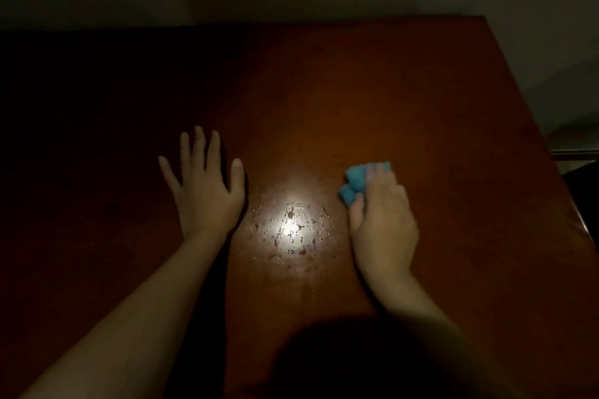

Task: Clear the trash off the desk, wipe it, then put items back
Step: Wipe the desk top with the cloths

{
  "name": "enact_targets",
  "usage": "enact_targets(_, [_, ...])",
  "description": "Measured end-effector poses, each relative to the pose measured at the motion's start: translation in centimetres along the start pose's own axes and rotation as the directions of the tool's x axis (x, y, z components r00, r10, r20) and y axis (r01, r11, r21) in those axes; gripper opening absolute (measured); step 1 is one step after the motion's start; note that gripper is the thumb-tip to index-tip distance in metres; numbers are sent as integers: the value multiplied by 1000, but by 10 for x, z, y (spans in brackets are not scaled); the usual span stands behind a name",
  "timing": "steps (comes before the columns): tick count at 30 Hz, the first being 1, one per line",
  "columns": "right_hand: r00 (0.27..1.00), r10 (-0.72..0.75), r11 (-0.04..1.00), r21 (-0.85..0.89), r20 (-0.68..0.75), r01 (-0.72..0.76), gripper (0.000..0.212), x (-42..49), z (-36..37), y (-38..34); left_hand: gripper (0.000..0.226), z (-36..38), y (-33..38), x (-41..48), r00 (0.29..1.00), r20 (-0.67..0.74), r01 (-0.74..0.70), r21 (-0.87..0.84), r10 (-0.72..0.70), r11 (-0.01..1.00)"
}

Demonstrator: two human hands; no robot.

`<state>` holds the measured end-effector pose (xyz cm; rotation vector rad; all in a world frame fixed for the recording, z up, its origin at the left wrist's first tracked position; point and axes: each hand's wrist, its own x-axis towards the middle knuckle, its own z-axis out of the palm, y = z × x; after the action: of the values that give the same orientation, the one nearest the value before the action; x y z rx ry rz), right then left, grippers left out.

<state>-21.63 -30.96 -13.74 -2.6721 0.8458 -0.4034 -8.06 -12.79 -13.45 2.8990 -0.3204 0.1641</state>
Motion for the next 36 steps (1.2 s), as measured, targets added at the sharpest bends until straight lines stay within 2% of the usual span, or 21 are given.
enact_targets(3, [958,-285,958,-22,37,286,45,-55,0,-21,63,-3,1,-18,1000,-27,-1,-45,-1,999])
enact_targets(5, [912,-405,914,0,66,406,43,-68,-9,-6,61,-4,2,-36,999,-34,-10,-65,8,998])
enact_targets(7, [923,-377,926,4,75,378,42,-78,-19,20,60,-7,2,-65,999,-15,-29,-66,28,997])
enact_targets(9, [978,-204,979,-2,50,204,45,-91,-30,38,60,-12,1,-100,999,13,-51,-74,52,996])
enact_targets(11, [1000,-7,999,33,26,6,45,-110,-34,29,62,-18,-1,-135,998,38,-56,-77,59,995])
enact_targets(12, [1000,18,999,43,24,-19,45,-122,-33,17,63,-20,-2,-150,997,47,-51,-77,54,996])
enact_targets(14, [994,-110,994,32,27,109,47,-145,-27,-6,65,-24,-2,-172,997,64,-43,-76,48,996])
enact_targets(17, [941,-332,943,39,60,330,51,-163,-27,-8,66,-28,-7,-181,997,61,-39,-55,42,998])
enact_targets(19, [951,-302,953,39,68,300,51,-167,-36,19,67,-29,-10,-182,995,70,-66,-22,67,998])
enact_targets(22, [996,-94,994,58,7,93,47,-162,-59,76,66,-29,-8,-183,985,85,-155,26,152,988])
enact_targets(25, [999,-10,1000,28,-40,12,45,-143,-77,116,65,-28,4,-179,980,77,-187,24,185,982])
enact_targets(28, [998,-56,998,10,-19,56,43,-131,-76,120,64,-22,37,-163,974,71,-214,-25,216,976])
enact_targets(32, [945,-312,950,9,93,313,47,-107,-71,121,62,-2,92,-126,983,61,-168,-51,171,984])
enact_targets(36, [942,-324,946,-2,85,325,48,-45,-54,105,58,18,145,-92,985,45,-161,-67,164,985])
